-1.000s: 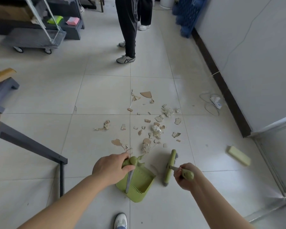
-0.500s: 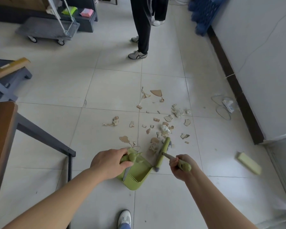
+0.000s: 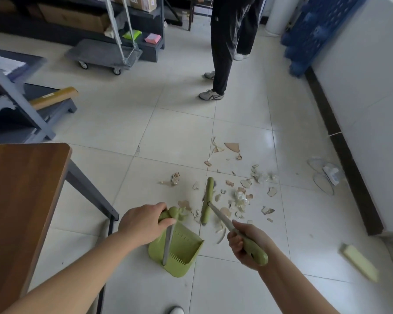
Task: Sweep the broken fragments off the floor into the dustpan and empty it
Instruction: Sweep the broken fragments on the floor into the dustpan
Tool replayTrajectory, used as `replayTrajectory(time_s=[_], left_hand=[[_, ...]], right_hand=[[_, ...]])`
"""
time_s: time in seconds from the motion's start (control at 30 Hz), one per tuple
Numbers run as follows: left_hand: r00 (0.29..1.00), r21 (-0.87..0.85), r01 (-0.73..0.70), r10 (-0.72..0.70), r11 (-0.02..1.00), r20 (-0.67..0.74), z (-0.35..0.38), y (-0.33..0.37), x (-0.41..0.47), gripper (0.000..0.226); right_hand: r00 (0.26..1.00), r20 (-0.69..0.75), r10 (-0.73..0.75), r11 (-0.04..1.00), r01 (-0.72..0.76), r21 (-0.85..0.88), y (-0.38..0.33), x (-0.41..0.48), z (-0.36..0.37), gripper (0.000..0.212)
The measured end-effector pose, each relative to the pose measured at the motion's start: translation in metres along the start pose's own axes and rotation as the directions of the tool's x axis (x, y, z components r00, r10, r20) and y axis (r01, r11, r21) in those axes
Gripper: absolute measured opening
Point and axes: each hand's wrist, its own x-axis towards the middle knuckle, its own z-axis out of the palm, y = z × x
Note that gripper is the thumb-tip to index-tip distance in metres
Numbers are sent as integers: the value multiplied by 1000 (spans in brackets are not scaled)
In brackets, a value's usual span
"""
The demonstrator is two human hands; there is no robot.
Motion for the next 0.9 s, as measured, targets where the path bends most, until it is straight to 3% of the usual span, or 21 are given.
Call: replayTrajectory(time_s=[0.3,0.47,0.63,0.73,0.9], left_hand=[[996,-19,78,-78,997,-34,-3,-30,-2,30],[991,-27,123,-124,992,-46,1,-41,2,25],[980,-66,176,-181,982,-77,0,-47,12,28],[981,-82,177,-182,981,-67,2,-36,20,29],[984,-73,169,-172,983,-40,9,-5,37,27]], right_hand=[[961,220,168,984,-176,16,-18,68,55,25],[936,271,223,964,-253,78,-28,111,63,4],[953,206,224,956,-256,146,-48,121,41,9],[960,161,227,960,-248,126,-68,117,19,21],[965,135,224,970,-234,63,-98,101,-24,22]])
